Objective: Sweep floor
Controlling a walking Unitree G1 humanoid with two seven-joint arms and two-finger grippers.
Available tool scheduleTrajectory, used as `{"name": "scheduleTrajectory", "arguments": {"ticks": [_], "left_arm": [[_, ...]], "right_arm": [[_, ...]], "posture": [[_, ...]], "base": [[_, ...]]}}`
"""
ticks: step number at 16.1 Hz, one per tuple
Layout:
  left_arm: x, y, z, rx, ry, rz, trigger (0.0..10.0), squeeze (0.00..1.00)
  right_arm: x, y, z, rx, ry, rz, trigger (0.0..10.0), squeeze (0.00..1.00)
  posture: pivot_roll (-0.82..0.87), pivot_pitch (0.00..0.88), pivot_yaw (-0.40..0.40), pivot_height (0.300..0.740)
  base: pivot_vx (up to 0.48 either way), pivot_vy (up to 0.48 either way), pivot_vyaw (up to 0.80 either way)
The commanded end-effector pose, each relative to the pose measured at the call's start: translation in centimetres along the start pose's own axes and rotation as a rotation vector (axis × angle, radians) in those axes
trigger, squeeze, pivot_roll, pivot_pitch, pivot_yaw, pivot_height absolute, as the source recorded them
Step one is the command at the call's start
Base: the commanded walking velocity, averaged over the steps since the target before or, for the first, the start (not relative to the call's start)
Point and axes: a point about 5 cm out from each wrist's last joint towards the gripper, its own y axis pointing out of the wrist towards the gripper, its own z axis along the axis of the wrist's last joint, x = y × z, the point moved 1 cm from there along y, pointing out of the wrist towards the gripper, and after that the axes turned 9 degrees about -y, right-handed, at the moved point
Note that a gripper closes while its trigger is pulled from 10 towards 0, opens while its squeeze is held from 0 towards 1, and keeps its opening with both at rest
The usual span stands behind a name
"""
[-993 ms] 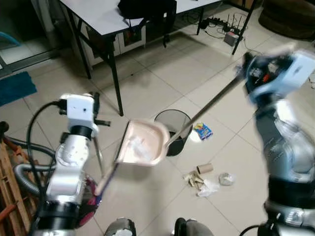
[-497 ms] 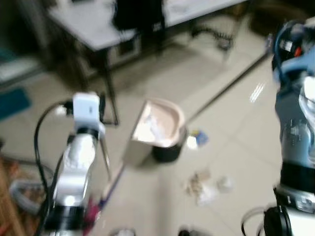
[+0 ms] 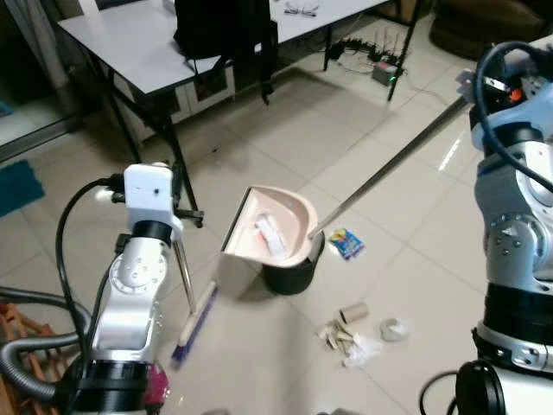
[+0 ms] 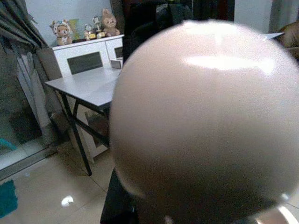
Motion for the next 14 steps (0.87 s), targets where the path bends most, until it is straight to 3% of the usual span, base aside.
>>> {"name": "scheduleTrajectory", "arguments": {"ticks": [1,14], "left_arm": [[-0.50,-0.04,1.08,0.041,0.014,0.015,10.0,0.00],[-0.53,-0.18,0.60,0.015,0.014,0.017,10.0,0.00]], "right_arm": [[-0.28,0.15,0.77,0.031,0.008,0.003,10.0,0.00],[0.20,-0.25,-0.11,0.008,0.003,-0.017,10.0,0.00]], "posture": [[0.01,0.010,0.014,0.740],[0.01,0.010,0.014,0.740]], "base": [[0.379,0.000,0.00],[0.379,0.000,0.00]]}}
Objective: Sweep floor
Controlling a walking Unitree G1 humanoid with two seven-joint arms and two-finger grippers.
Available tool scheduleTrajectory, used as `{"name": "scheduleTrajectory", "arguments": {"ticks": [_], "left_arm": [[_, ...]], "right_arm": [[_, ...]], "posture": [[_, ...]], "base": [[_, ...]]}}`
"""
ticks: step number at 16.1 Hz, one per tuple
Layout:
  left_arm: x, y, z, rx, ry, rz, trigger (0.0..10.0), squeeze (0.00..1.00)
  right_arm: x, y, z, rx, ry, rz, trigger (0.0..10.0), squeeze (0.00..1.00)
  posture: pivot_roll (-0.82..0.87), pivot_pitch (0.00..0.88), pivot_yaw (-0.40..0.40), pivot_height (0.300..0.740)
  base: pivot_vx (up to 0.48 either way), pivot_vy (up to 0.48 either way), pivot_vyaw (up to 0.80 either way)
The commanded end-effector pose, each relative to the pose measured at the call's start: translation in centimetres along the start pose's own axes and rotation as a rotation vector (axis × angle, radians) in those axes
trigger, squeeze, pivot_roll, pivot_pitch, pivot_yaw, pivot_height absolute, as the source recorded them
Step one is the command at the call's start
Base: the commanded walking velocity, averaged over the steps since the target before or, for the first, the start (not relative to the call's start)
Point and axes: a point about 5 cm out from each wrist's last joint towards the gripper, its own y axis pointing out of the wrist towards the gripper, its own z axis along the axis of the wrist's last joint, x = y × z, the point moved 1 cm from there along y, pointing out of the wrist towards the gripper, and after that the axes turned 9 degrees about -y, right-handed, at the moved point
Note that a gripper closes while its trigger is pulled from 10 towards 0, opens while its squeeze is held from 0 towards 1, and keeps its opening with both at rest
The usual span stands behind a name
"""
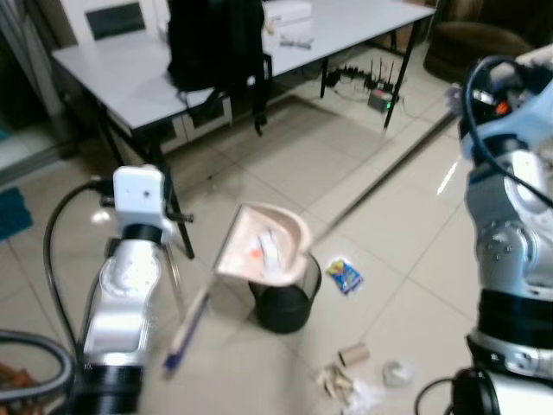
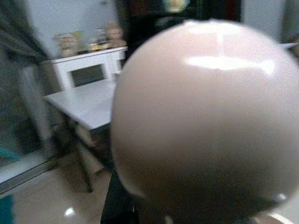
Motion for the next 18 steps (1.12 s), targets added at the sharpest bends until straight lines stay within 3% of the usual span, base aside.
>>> {"name": "scheduleTrajectory", "arguments": {"ticks": [1,12,18], "left_arm": [[-0.2,0.1,0.7,0.024,0.012,0.000,10.0,0.00],[0.3,-0.3,0.2,-0.009,0.002,-0.017,10.0,0.00],[0.4,-0.2,0.2,-0.019,0.000,-0.029,10.0,0.00]], "right_arm": [[-0.2,0.2,1.4,0.061,0.005,0.000,10.0,0.00],[0.1,0.3,1.5,0.086,-0.026,-0.029,10.0,0.00],[-1.9,0.2,1.5,0.167,-0.184,0.097,10.0,0.00]], "posture": [[0.01,0.010,0.013,0.740],[0.01,0.023,0.014,0.740],[0.01,0.028,0.017,0.740]], "base": [[0.345,0.000,0.00],[0.000,0.000,0.00],[0.000,0.000,0.00]]}}
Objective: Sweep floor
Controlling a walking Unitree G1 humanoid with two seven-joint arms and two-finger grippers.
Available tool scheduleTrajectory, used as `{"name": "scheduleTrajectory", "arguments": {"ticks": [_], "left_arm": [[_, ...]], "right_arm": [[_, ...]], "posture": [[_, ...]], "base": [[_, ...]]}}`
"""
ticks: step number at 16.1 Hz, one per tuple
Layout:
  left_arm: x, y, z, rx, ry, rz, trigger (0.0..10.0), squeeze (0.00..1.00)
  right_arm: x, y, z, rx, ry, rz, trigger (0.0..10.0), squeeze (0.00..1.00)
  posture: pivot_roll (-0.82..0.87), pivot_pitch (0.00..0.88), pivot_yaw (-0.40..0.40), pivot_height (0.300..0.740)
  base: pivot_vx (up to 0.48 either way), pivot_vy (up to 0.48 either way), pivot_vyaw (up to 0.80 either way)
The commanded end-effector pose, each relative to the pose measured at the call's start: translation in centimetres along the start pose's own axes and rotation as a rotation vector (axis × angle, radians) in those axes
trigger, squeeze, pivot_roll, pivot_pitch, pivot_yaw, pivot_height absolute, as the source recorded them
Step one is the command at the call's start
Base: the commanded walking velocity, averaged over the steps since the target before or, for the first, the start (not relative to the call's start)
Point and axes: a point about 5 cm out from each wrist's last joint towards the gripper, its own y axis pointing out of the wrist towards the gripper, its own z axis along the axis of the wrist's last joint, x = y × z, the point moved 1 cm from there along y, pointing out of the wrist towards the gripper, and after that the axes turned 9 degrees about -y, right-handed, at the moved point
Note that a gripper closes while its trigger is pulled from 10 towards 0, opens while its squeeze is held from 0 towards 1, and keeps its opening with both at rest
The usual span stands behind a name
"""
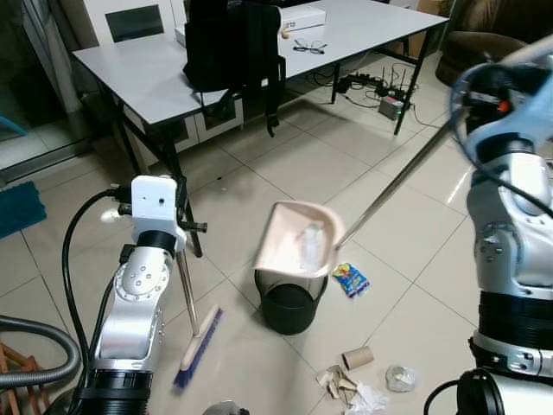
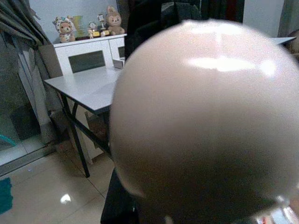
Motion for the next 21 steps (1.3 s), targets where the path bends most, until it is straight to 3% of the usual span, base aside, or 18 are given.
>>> {"name": "scheduleTrajectory", "arguments": {"ticks": [1,8,11,12,16,21], "left_arm": [[0.3,0.2,1.2,0.041,0.013,-0.022,10.0,0.00],[0.5,0.2,1.2,0.036,0.018,-0.030,10.0,0.00],[0.6,0.2,1.2,0.033,0.022,-0.038,10.0,0.00],[0.7,0.2,1.1,0.031,0.024,-0.043,10.0,0.00],[0.9,0.2,1.1,0.029,0.027,-0.052,10.0,0.00],[1.1,0.4,1.1,0.031,0.029,-0.057,10.0,0.00]], "right_arm": [[-1.1,0.1,0.9,0.076,-0.032,0.056,10.0,0.00],[-5.7,-1.6,0.7,0.204,-0.144,0.288,10.0,0.00],[-7.8,-2.9,0.8,0.275,-0.221,0.416,10.0,0.00],[-9.0,-4.0,0.2,0.304,-0.286,0.509,10.0,0.00],[-10.6,-5.7,-0.9,0.320,-0.302,0.600,10.0,0.00],[-12.9,-8.4,-1.5,0.410,-0.364,0.812,10.0,0.00]], "posture": [[0.01,0.029,0.018,0.740],[0.02,0.036,0.019,0.740],[0.02,0.036,0.023,0.740],[0.02,0.036,0.023,0.740],[0.02,0.035,0.023,0.740],[0.02,0.030,0.021,0.740]], "base": [[0.000,0.000,0.00],[0.000,0.000,0.00],[0.000,0.000,0.00],[0.000,0.000,0.00],[0.000,0.000,0.00],[0.000,0.000,0.00]]}}
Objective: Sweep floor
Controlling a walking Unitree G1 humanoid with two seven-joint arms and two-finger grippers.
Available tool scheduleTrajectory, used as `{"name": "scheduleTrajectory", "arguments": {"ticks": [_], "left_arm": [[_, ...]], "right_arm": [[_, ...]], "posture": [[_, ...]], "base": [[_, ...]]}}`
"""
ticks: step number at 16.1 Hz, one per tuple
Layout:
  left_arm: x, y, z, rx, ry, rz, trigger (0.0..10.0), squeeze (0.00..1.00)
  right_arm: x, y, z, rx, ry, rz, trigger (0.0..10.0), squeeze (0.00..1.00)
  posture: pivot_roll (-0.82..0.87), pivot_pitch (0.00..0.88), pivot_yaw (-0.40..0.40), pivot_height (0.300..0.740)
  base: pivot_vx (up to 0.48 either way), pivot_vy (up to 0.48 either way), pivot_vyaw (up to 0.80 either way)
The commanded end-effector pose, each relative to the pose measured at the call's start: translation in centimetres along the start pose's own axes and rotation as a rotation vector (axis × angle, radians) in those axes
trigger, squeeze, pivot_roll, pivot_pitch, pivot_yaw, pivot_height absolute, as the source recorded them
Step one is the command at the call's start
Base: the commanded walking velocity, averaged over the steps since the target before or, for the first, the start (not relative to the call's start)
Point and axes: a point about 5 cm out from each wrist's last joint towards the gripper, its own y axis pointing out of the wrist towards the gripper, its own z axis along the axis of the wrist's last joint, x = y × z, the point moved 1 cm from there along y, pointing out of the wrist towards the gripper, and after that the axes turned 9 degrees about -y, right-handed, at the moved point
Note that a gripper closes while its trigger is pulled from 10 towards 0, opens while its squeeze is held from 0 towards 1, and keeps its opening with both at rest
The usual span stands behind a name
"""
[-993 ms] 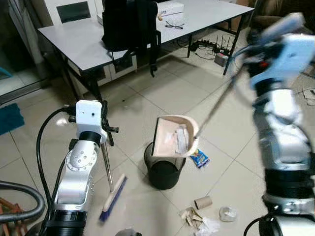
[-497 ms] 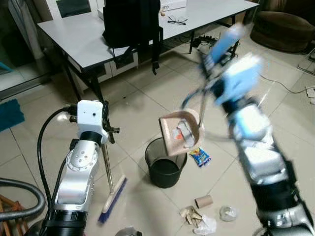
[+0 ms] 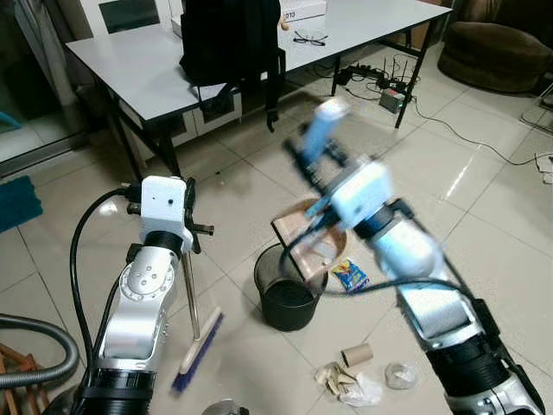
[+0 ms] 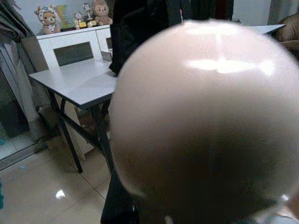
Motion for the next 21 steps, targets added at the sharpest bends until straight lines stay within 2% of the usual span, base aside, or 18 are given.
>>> {"name": "scheduleTrajectory", "arguments": {"ticks": [1,4,5,6,7,8,9,10,11,12,13,14,15,17,19,21], "left_arm": [[0.3,0.3,1.2,0.051,0.017,-0.014,10.0,0.00],[0.3,0.4,1.2,0.050,0.017,-0.014,10.0,0.00],[0.3,0.4,1.2,0.050,0.017,-0.015,10.0,0.00],[0.3,0.5,1.2,0.050,0.016,-0.017,10.0,0.00],[0.4,0.5,1.2,0.049,0.016,-0.019,10.0,0.00],[0.4,0.5,1.1,0.047,0.016,-0.023,10.0,0.00],[0.4,0.5,1.1,0.045,0.015,-0.025,10.0,0.00],[0.6,0.5,1.0,0.040,0.015,-0.039,10.0,0.00],[0.7,0.5,0.9,0.035,0.016,-0.055,10.0,0.00],[0.8,0.3,0.8,0.031,0.022,-0.074,10.0,0.00],[0.8,0.3,0.7,0.030,0.023,-0.075,10.0,0.00],[0.5,0.1,0.4,0.024,0.024,-0.070,10.0,0.00],[0.5,0.0,0.0,0.018,0.023,-0.068,10.0,0.00],[0.9,-0.1,-0.5,0.010,0.011,-0.073,10.0,0.00],[1.3,0.0,-0.7,0.009,0.006,-0.082,10.0,0.00],[1.8,0.6,-0.5,0.030,0.002,-0.090,10.0,0.00]], "right_arm": [[0.0,0.0,0.8,0.058,-0.071,0.033,10.0,0.00],[-0.3,0.0,0.7,0.060,-0.128,0.081,10.0,0.00],[0.0,0.0,0.7,0.059,-0.136,0.072,10.0,0.00],[0.9,0.2,0.7,0.057,-0.146,0.032,10.0,0.00],[2.5,0.4,0.9,0.050,-0.137,-0.063,10.0,0.00],[5.4,0.4,1.0,0.025,-0.097,-0.248,10.0,0.00],[6.8,0.4,1.0,0.012,-0.073,-0.341,10.0,0.00],[11.9,-1.0,0.5,-0.083,-0.097,-0.639,10.0,0.00],[14.4,-2.3,-0.1,-0.165,-0.121,-0.757,10.0,0.00],[16.1,-3.3,-0.5,-0.213,-0.141,-0.810,10.0,0.00],[16.8,-3.7,-0.4,-0.231,-0.181,-0.823,10.0,0.00],[17.9,-4.6,-0.3,-0.290,-0.271,-0.810,10.0,0.00],[18.2,-5.4,-0.6,-0.358,-0.264,-0.792,10.0,0.00],[17.9,-6.5,-0.4,-0.420,-0.203,-0.764,10.0,0.00],[17.5,-6.7,0.0,-0.451,-0.181,-0.743,10.0,0.00],[16.9,-6.7,0.8,-0.476,-0.148,-0.738,10.0,0.00]], "posture": [[0.02,0.028,0.019,0.740],[0.02,0.024,0.019,0.740],[0.02,0.024,0.019,0.740],[0.02,0.022,0.019,0.740],[0.02,0.021,0.018,0.740],[0.02,0.020,0.017,0.740],[0.02,0.020,0.018,0.740],[0.01,0.018,0.020,0.740],[0.01,0.015,0.020,0.740],[-0.01,0.011,0.018,0.740],[-0.02,0.009,0.016,0.740],[-0.06,0.003,0.007,0.740],[-0.09,0.002,0.002,0.740],[-0.14,0.002,-0.005,0.740],[-0.17,0.001,-0.022,0.740],[-0.19,0.000,-0.052,0.740]], "base": [[0.000,0.000,0.00],[0.000,0.000,0.00],[0.000,0.000,0.00],[0.000,0.000,0.00],[0.000,0.000,0.00],[0.000,0.000,0.00],[0.000,0.000,0.00],[0.000,0.000,0.00],[0.000,0.000,0.00],[0.000,0.000,0.00],[0.000,0.000,0.00],[0.000,0.000,0.00],[0.000,0.000,0.00],[0.000,0.000,0.00],[0.000,0.000,0.00],[0.000,0.000,-0.78]]}}
